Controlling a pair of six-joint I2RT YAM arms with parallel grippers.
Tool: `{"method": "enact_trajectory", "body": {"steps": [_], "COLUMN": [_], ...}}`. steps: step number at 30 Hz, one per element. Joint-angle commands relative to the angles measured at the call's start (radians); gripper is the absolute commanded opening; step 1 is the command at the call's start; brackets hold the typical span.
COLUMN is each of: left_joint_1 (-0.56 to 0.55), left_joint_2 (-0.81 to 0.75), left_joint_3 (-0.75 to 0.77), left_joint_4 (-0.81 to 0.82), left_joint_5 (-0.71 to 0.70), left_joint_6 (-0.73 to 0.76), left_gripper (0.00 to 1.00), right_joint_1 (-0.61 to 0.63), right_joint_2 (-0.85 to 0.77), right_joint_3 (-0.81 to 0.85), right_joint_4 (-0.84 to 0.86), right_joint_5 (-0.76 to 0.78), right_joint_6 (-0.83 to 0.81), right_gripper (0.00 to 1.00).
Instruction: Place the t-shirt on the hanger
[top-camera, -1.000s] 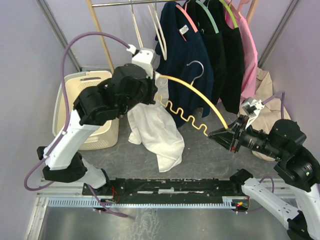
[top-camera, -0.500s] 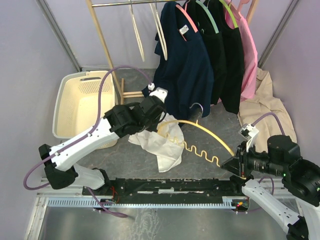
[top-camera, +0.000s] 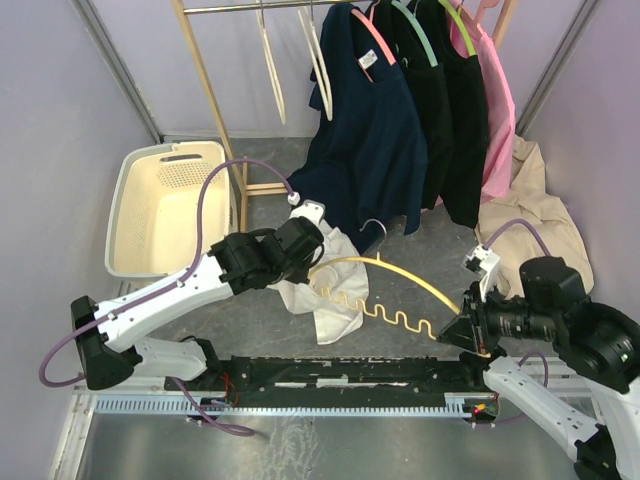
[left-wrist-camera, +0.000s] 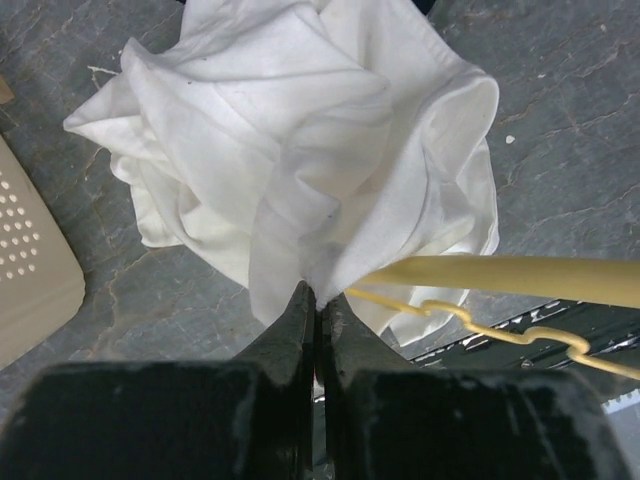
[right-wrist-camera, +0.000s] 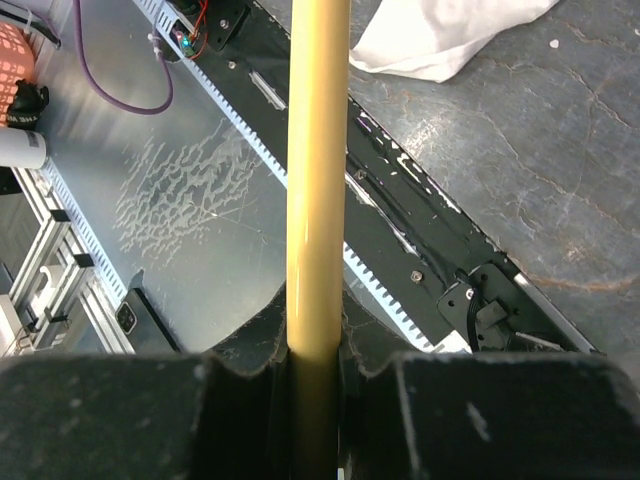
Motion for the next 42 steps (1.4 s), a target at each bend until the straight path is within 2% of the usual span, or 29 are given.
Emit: {"method": "enact_trajectory", "body": {"steps": [1, 8, 15, 21, 30, 38, 42], "left_joint_1": [-0.004, -0.004, -0.004, -0.004, -0.005, -0.004, -0.005], "left_joint_2": [-0.029, -0.036, -0.042, -0.021, 0.039, 0.121, 0.152], "left_joint_3": [0.002, 0.0, 0.007, 0.1, 0.342, 0.63, 0.724], "left_joint_4": [0.062, 0.054, 0.031, -0.01, -0.114, -0.206, -0.231], "left_joint_5": [-0.028, -0.044, -0.071, -0.127, -0.18, -0.238, -0.239], "left_joint_6": [-0.03, -0.008, 0.013, 0.039, 0.103, 0.159, 0.179], "left_gripper": [0.03, 0.03, 0.03, 0.03, 0.03, 0.03, 0.03], "right_joint_1": [0.001, 0.01, 0.012, 0.011, 0.011, 0.011, 0.012], "right_joint_2": [0.061, 0.14, 0.178, 0.156, 0.117, 0.123, 0.127], "right_joint_3": [0.031, 0.002, -0.087, -0.163, -0.146, -0.057, -0.009], "right_joint_4": [0.139, 0.265, 0.423, 0.5, 0.496, 0.369, 0.325], "right_joint_5": [-0.042, 0.017, -0.038, -0.124, -0.148, -0.021, 0.028], "right_joint_6": [-0.061, -0.133, -0.221, -0.238, -0.254, -0.271, -0.283], "right_gripper": [0.02, 0.02, 0.02, 0.02, 0.02, 0.02, 0.02]}}
